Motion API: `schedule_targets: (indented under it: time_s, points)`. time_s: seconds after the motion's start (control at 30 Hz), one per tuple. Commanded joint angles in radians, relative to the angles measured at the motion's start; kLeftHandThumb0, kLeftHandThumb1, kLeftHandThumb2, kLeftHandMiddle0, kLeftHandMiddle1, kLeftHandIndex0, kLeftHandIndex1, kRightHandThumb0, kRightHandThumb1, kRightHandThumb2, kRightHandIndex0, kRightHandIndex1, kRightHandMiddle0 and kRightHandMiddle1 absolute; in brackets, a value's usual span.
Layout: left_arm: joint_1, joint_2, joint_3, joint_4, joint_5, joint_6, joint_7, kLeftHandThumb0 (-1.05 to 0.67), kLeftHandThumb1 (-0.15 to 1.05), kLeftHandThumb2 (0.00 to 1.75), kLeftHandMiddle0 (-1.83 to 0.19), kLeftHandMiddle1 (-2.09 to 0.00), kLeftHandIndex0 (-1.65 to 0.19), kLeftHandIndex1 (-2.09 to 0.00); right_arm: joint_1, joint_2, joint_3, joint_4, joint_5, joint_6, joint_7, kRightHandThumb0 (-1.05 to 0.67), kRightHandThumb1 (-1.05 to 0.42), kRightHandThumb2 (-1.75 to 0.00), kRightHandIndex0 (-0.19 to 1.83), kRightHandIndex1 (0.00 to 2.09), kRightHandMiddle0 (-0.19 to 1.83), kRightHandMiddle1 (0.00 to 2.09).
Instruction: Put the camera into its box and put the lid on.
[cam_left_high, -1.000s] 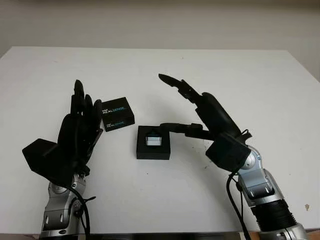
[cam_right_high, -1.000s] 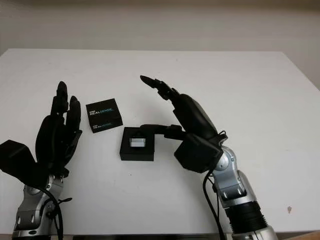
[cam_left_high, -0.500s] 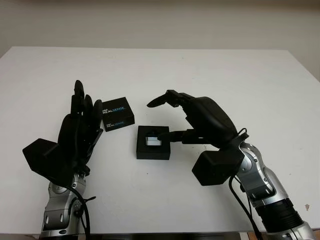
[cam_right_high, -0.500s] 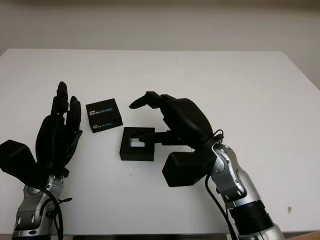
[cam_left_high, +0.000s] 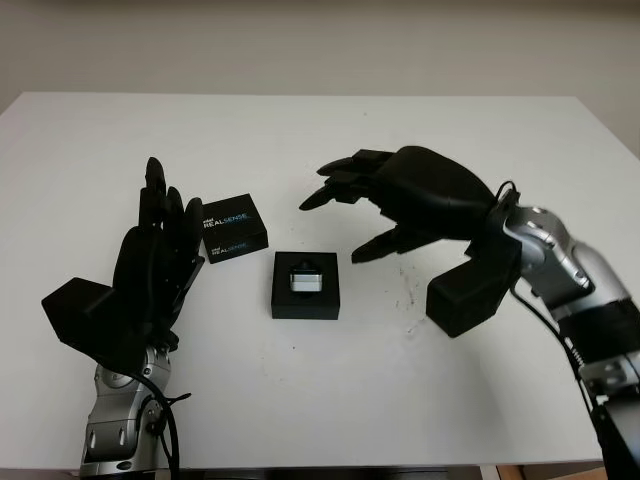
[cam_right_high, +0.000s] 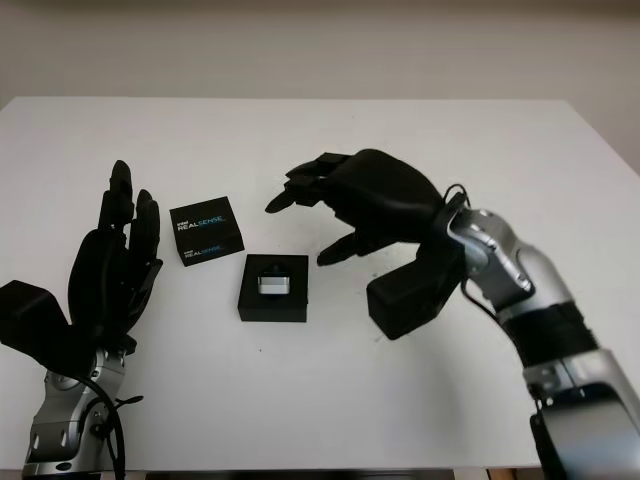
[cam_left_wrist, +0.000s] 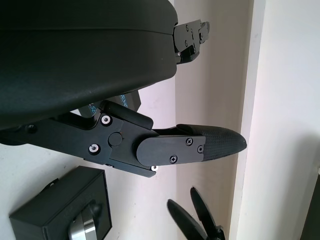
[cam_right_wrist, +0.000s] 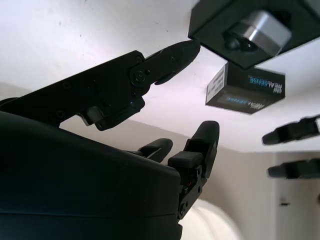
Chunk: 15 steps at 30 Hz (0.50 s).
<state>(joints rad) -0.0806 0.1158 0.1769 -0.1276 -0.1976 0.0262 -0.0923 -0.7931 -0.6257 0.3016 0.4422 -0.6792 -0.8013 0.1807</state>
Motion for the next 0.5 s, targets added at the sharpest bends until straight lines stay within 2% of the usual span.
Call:
schedule_targets:
  time_s: [0.0,0.33,0.47]
  points:
    - [-0.005,-0.003,-0.004,-0.008,0.003,0.002,0.002,-0.73,1.05,0.43,0.19,0.00,0.19,0.00,-0.049,-0.029,0.009,0.019,-0.019,-0.033,-0.012,-0.38,-0.81,-0.05,0.37,0.23,0.48,0.45]
    - [-0.003,-0.014,-0.013,-0.014,0.004,0.005,0.011,-0.71,1.05,0.43,0.19,0.00,0.19,0.00,-0.203,-0.034,0.063,0.174,-0.175,-0.207,-0.211,-0.31,-0.86,-0.06,0.41,0.22,0.52,0.45]
    - [-0.003,-0.015,-0.016,-0.013,0.008,0.004,0.017,-0.72,1.05,0.43,0.19,0.00,0.19,0.00,-0.233,-0.024,0.097,0.214,-0.218,-0.235,-0.271,-0.33,-0.86,-0.06,0.40,0.22,0.51,0.45]
